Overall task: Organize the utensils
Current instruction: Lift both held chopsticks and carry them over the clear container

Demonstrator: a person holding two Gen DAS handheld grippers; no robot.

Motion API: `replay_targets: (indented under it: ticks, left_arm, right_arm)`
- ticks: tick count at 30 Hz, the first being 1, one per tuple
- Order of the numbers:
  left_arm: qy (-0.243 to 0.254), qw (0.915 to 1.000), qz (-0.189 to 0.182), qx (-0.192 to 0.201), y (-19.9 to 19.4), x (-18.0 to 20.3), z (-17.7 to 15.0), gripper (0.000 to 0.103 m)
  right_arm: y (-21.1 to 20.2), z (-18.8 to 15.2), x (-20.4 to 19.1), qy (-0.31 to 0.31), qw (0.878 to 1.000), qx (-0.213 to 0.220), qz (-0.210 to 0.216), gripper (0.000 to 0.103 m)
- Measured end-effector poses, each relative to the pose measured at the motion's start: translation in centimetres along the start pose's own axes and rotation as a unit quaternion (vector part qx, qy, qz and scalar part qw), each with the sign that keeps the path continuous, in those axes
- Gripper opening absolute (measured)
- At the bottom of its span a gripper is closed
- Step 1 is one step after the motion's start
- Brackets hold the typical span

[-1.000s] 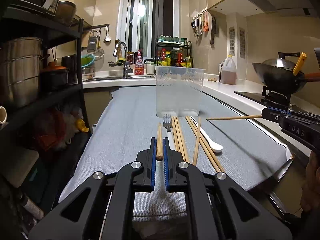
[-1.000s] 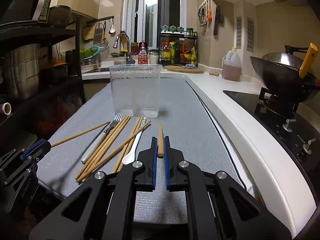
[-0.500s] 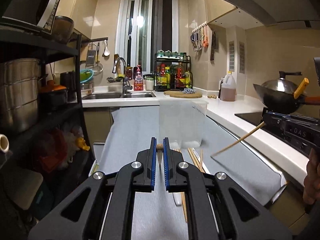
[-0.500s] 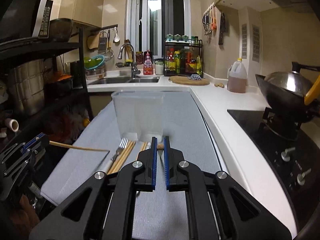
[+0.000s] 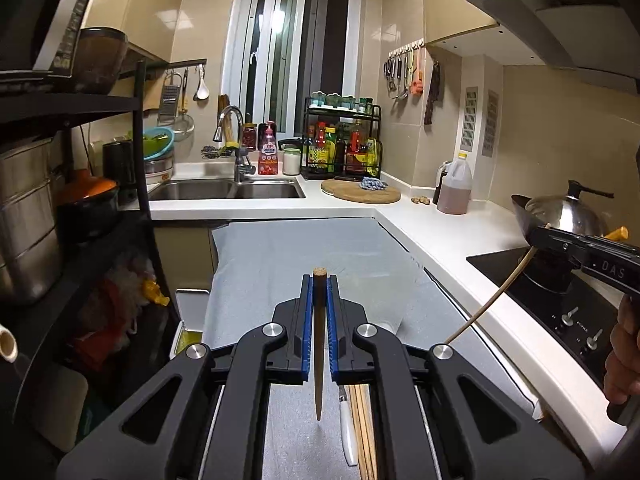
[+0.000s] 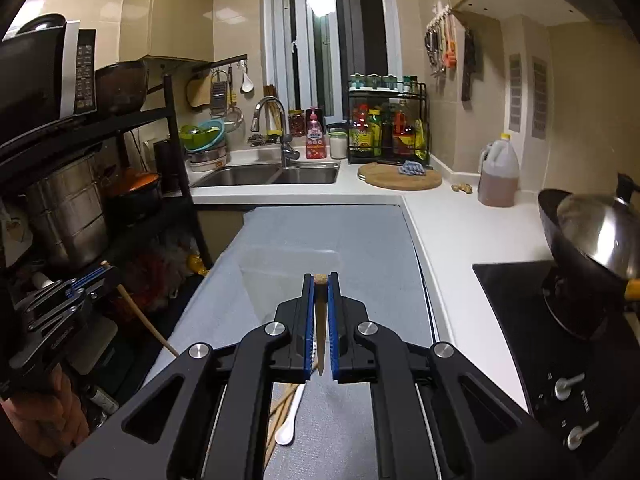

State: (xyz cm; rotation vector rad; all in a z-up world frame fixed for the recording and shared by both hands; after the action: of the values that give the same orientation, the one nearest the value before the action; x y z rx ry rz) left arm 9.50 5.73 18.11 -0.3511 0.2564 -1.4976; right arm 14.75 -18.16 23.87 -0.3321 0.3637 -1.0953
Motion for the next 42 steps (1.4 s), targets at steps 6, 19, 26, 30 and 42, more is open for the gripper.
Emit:
replay_targets:
  ticks: [6,19,26,30,42]
  left_arm:
    - [-0.001,0.9998,-0.007,-0.018,1.5,0.1,3.7,0.006]
    - [-0.003,0.9998,-0.022,0.002,4.1,0.6,12.7,0.006]
    - [-0.014,0.9988,-0.036,0.031,5.8,1.5,15.9,0.006]
    - [-0.013,0.9987,-0.044,0.023,8.5,2.0,15.3,0.006]
    - [-0.007,0.9970,-0.058,-0.051,16.0,2.0,9.6,0.006]
  right_arm:
    - [0.3,3.4,0.2,0.005,1.000,-0.001,0.017,0.007]
    - [-0.1,11.7,0.0,-0.012,0.998,0.049,0.038,0.007]
    - [2.4,13.3,0.0,-0.011,0.998,0.045,0.047,0.007]
    - [5.5,11.9,0.4,0.000,0.999,0.023,0.046,0.007]
    - [13.5,7.3,1.1,-0.003,0.999,-0.038,0.025,0.007]
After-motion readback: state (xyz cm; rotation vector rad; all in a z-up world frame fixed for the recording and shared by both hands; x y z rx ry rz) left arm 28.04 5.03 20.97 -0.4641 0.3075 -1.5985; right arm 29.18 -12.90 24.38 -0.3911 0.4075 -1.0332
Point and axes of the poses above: each gripper's, at about its wrist camera, not at the fingertips, and y roughly the way its jaws point, x to its right, z to its top, the point moved 3 cm from there along y, roughly the way its jaws point, and after that the axes turned 4 degrees about z, right-handed, at the moved point
